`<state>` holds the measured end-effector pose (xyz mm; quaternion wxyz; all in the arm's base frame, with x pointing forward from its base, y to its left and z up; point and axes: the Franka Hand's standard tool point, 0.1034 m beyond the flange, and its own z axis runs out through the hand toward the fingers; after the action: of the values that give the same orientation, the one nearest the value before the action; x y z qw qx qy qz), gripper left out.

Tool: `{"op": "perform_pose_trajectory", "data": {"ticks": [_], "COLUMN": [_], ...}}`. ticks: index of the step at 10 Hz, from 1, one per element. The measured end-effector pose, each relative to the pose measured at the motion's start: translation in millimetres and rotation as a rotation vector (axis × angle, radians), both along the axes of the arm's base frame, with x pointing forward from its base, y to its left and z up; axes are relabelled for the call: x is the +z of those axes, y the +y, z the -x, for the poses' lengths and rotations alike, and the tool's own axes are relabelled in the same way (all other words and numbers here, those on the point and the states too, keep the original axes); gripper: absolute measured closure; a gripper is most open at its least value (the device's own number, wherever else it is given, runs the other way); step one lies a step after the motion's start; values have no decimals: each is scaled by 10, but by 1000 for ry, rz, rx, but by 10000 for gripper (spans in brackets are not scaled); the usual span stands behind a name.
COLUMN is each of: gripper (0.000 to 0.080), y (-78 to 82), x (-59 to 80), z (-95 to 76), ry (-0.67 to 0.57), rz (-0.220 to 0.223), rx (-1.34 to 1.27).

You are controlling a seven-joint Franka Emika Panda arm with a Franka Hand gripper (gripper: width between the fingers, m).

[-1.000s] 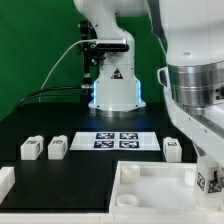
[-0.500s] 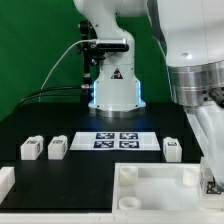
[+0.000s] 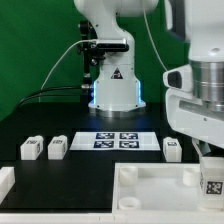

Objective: Assemble one leg

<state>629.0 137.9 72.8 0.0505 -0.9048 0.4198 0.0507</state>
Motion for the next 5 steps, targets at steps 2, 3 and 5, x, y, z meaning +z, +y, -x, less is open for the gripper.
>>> {"op": "perform_pose_trajectory", "data": {"ticks": [2, 3, 5], "gripper": [151, 150, 150], "y": [-45, -110, -165], "x": [-3, -7, 2], "z": [-4, -10, -31], "ry": [-24, -47, -72], "rz": [2, 24, 20], "rx": [194, 426, 624]}}
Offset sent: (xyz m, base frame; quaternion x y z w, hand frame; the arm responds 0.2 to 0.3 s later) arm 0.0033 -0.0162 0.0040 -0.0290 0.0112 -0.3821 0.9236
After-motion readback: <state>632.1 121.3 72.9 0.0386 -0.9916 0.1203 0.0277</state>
